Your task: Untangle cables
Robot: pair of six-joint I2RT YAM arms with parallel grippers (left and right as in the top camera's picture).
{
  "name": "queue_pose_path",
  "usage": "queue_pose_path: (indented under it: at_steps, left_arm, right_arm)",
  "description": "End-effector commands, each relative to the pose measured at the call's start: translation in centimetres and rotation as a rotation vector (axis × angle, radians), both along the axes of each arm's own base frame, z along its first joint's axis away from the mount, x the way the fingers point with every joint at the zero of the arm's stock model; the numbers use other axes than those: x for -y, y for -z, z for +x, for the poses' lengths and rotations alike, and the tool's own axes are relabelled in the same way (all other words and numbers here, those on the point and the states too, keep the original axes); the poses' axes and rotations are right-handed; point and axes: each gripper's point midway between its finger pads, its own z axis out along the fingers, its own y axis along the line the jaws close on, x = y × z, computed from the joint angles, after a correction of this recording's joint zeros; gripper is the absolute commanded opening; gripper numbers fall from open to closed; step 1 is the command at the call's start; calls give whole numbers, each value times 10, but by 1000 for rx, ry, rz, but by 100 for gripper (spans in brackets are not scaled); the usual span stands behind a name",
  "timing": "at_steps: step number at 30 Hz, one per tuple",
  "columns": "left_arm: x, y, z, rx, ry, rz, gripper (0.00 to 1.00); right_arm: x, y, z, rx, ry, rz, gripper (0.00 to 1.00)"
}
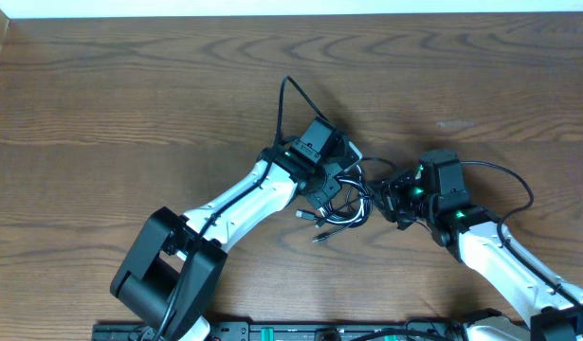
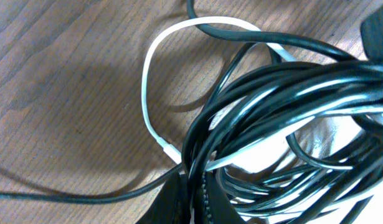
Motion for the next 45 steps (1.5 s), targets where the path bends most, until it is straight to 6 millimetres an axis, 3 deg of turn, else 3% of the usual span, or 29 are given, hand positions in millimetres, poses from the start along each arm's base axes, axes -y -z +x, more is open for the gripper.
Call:
queue_pose_path:
  at_steps: [1, 12, 18, 29, 35, 45]
  left_arm:
    - [1, -6, -2, 2, 2, -20, 8]
    - [1, -6, -2, 1, 2, -19, 8]
    - [1, -6, -2, 1, 2, -20, 8]
    - [0, -6, -2, -2, 2, -18, 8]
    - [0, -5, -3, -4, 3, -15, 7]
    - [0, -5, -3, -4, 3, -15, 8]
  right_arm:
    - [-11, -9, -4, 19, -88, 51, 33]
    - [-9, -20, -10, -22, -124, 179, 34]
    - [-8, -16, -15, -55, -117, 169, 24]
    - [-14, -21, -20, -161, -60, 263, 23]
    - [-12, -22, -21, -100, -122, 240, 33]
    - [-10, -29, -23, -87, -157, 291, 30]
